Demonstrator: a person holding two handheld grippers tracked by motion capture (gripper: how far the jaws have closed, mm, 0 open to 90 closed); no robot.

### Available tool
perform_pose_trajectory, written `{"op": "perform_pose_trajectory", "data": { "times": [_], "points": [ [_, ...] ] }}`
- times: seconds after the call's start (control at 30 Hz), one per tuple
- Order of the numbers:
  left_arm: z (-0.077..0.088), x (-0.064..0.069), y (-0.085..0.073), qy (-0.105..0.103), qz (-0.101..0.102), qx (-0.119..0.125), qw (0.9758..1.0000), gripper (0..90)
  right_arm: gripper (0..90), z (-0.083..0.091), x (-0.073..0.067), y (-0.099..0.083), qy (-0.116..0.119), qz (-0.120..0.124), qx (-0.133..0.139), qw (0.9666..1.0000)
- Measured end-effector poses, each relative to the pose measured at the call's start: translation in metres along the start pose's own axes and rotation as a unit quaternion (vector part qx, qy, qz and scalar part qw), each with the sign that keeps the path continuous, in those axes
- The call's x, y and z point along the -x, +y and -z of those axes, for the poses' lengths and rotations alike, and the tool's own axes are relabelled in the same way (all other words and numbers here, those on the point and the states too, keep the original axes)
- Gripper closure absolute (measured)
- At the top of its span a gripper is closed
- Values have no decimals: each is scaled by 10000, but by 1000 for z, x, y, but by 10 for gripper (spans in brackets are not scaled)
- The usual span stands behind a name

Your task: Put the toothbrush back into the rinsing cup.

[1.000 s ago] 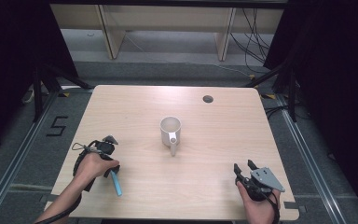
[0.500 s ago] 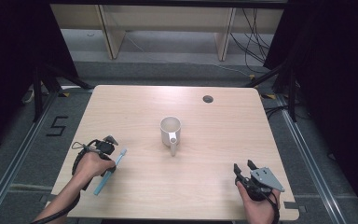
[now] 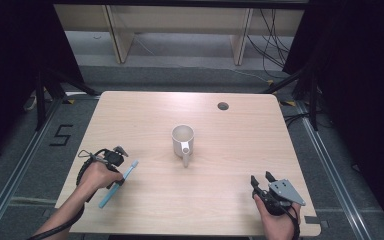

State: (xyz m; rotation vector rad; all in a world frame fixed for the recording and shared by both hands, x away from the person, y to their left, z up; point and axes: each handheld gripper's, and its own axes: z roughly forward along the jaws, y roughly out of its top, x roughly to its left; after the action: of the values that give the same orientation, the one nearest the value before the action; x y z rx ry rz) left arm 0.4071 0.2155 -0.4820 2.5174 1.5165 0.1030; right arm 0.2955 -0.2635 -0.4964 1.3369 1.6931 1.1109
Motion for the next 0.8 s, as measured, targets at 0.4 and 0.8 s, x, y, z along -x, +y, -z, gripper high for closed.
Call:
{"op": "perform_pose_trajectory", "data": {
  "times": [0.4, 0.8],
  "points": [
    [1, -4, -6, -179, -6, 215, 9996, 781, 464, -1, 4, 1, -14, 211, 87, 9997],
    [9, -5, -7, -130, -163, 507, 9985, 782, 461, 0, 4, 1, -22, 235, 63, 9997]
  ]
}}
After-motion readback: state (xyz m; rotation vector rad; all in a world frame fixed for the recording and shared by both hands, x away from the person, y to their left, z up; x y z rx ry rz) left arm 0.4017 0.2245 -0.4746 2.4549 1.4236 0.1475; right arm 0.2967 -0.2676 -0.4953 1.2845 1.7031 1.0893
